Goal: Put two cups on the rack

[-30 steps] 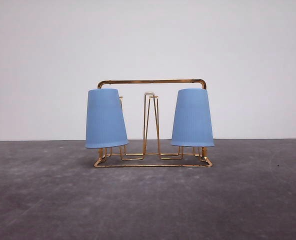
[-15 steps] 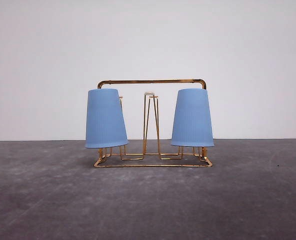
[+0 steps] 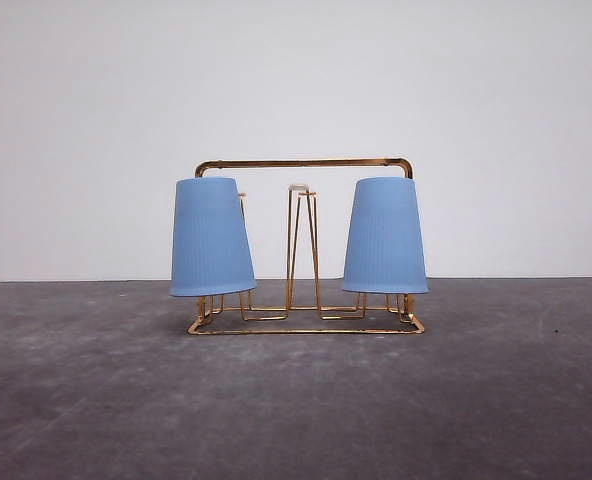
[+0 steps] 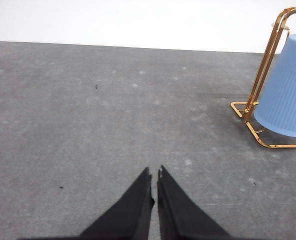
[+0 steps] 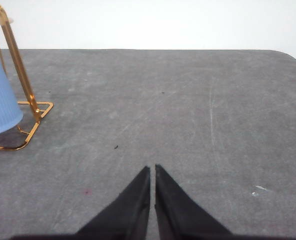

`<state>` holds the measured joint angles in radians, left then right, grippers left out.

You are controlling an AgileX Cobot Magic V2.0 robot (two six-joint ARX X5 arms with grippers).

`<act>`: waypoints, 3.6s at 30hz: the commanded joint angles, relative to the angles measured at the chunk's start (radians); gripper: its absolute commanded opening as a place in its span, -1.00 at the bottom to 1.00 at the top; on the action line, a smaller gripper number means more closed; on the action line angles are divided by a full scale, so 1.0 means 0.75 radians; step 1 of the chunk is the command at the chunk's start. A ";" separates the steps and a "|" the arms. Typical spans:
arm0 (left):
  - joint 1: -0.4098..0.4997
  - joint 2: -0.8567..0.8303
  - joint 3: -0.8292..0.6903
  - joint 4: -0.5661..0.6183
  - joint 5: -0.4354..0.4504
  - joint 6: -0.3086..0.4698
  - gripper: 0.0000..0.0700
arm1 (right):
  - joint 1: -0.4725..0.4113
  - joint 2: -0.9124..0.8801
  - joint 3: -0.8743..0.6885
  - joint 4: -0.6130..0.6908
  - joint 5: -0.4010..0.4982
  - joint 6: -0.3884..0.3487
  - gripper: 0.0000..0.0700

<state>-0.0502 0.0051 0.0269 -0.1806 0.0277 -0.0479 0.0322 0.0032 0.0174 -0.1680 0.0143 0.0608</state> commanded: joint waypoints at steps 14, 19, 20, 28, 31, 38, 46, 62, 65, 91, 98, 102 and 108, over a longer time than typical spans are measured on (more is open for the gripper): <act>0.001 -0.003 -0.019 -0.007 0.002 -0.007 -1.00 | 0.002 0.001 -0.007 0.015 0.003 0.018 -0.96; 0.001 -0.003 -0.019 -0.007 0.002 -0.007 -1.00 | 0.002 0.001 -0.007 0.014 0.003 0.018 -0.96; 0.001 -0.003 -0.019 -0.007 0.002 -0.007 -1.00 | 0.002 0.001 -0.007 0.015 0.003 0.018 -0.96; 0.001 -0.003 -0.019 -0.007 0.002 -0.007 -1.00 | 0.002 0.001 -0.007 0.014 0.003 0.018 -0.96; 0.001 -0.003 -0.019 -0.007 0.002 -0.007 -1.00 | 0.002 0.001 -0.007 0.015 0.003 0.018 -0.96; 0.001 -0.003 -0.019 -0.007 0.002 -0.007 -1.00 | 0.002 0.001 -0.007 0.015 0.003 0.018 -0.96; 0.001 -0.003 -0.019 -0.007 0.002 -0.007 -1.00 | 0.002 0.001 -0.007 0.015 0.003 0.018 -0.96; 0.001 -0.003 -0.019 -0.007 0.002 -0.007 -1.00 | 0.002 0.001 -0.007 0.015 0.003 0.018 -0.96; 0.001 -0.003 -0.019 -0.007 0.002 -0.007 -1.00 | 0.002 0.001 -0.007 0.014 0.003 0.018 -0.96; 0.001 -0.003 -0.019 -0.007 0.002 -0.007 -1.00 | 0.002 0.001 -0.007 0.014 0.003 0.018 -0.96; 0.001 -0.003 -0.019 -0.007 0.002 -0.007 -1.00 | 0.002 0.001 -0.007 0.014 0.003 0.018 -0.96; 0.001 -0.003 -0.019 -0.007 0.002 -0.007 -1.00 | 0.002 0.001 -0.007 0.014 0.003 0.018 -0.96; 0.001 -0.003 -0.019 -0.007 0.002 -0.007 -1.00 | 0.002 0.001 -0.007 0.015 0.003 0.018 -0.96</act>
<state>-0.0502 0.0051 0.0269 -0.1806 0.0277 -0.0479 0.0322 0.0032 0.0174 -0.1680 0.0147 0.0608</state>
